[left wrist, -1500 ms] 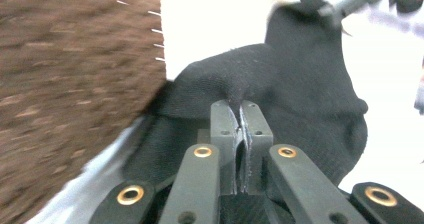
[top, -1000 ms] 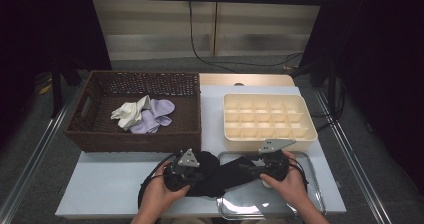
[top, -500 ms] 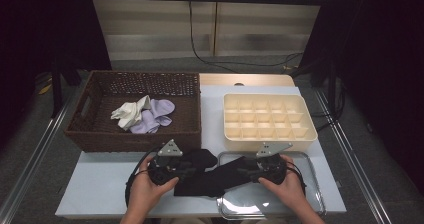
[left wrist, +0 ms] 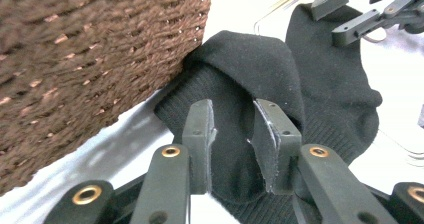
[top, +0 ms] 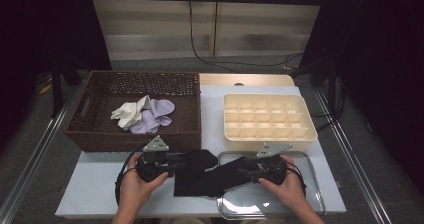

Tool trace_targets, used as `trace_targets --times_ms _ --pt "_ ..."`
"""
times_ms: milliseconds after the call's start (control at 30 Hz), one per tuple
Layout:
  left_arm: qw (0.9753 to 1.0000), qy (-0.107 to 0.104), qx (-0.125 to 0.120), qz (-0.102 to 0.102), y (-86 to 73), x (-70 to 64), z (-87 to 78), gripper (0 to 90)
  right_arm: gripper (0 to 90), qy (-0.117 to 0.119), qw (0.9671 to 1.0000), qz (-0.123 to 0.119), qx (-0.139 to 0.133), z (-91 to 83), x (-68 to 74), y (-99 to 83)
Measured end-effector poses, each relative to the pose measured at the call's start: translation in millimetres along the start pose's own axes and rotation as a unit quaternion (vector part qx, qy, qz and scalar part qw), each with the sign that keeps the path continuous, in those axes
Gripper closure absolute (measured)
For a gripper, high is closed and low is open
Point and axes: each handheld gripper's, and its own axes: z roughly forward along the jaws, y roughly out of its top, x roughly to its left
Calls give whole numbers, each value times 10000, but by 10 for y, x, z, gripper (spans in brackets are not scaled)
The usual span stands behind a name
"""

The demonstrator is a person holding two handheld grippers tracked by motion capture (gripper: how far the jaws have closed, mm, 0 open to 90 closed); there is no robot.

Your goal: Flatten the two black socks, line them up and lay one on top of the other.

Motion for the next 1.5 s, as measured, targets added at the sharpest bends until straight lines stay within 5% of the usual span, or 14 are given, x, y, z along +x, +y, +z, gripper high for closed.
trace_targets --times_ms 200,433,600,900,1233,1367,1500 --pt "9994 -219 199 201 19 -122 234 687 518 -8 10000 -25 10 9 3 7" --pt "9955 -598 295 666 56 -339 410 675 518 25 10000 -14 37 9 13 21" --pt "9948 -543 492 711 6 -373 522 667 518 52 10000 -35 50 16 30 60" --pt "9977 -326 297 513 31 -256 307 657 518 70 9999 -95 17 60 47 131" --pt "9997 172 -161 116 40 -26 -85 575 518 99 9999 -55 49 78 36 122" --pt "9996 270 -97 -8 -20 73 -39 532 518 107 9999 -68 76 97 39 122" --pt "9999 123 -9 30 -30 83 107 546 517 120 9998 -87 97 121 48 138"
